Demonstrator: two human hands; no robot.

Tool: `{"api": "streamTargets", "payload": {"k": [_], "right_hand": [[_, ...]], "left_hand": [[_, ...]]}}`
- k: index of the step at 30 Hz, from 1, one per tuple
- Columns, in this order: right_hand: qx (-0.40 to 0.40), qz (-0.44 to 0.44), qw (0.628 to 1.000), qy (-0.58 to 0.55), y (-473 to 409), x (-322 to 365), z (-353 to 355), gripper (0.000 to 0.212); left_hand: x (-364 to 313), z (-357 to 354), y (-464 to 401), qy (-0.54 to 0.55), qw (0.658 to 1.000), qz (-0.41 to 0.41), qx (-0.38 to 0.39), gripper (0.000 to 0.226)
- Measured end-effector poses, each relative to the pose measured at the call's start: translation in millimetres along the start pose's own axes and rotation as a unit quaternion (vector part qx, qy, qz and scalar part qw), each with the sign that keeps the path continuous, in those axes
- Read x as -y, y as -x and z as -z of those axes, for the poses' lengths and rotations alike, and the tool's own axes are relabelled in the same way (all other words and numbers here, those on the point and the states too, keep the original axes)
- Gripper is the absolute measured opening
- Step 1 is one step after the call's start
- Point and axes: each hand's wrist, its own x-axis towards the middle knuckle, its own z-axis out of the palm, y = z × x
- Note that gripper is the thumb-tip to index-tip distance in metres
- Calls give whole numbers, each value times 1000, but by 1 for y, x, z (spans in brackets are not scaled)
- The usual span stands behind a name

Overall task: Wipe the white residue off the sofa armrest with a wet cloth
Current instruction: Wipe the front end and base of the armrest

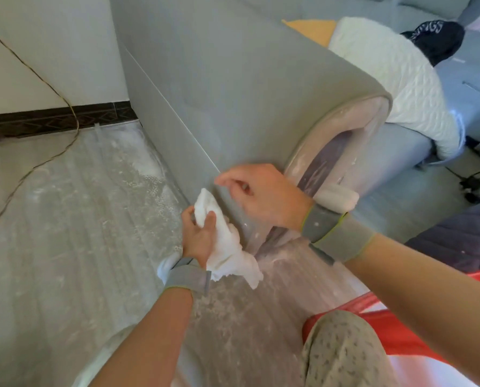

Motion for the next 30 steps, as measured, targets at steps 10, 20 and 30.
{"api": "streamTargets", "payload": {"k": [10, 20, 30], "right_hand": [[-151, -75, 904, 392, -83, -28, 71, 39], [-139, -57, 892, 425, -86, -29, 68, 39], [-167, -38, 890, 423, -84, -31, 66, 37]], "left_hand": [[-12, -26, -19, 54, 998, -31, -32, 34], [3, -44, -3, 5, 998, -54, 20, 23], [36, -43, 33, -234, 953, -190, 16, 22]]}}
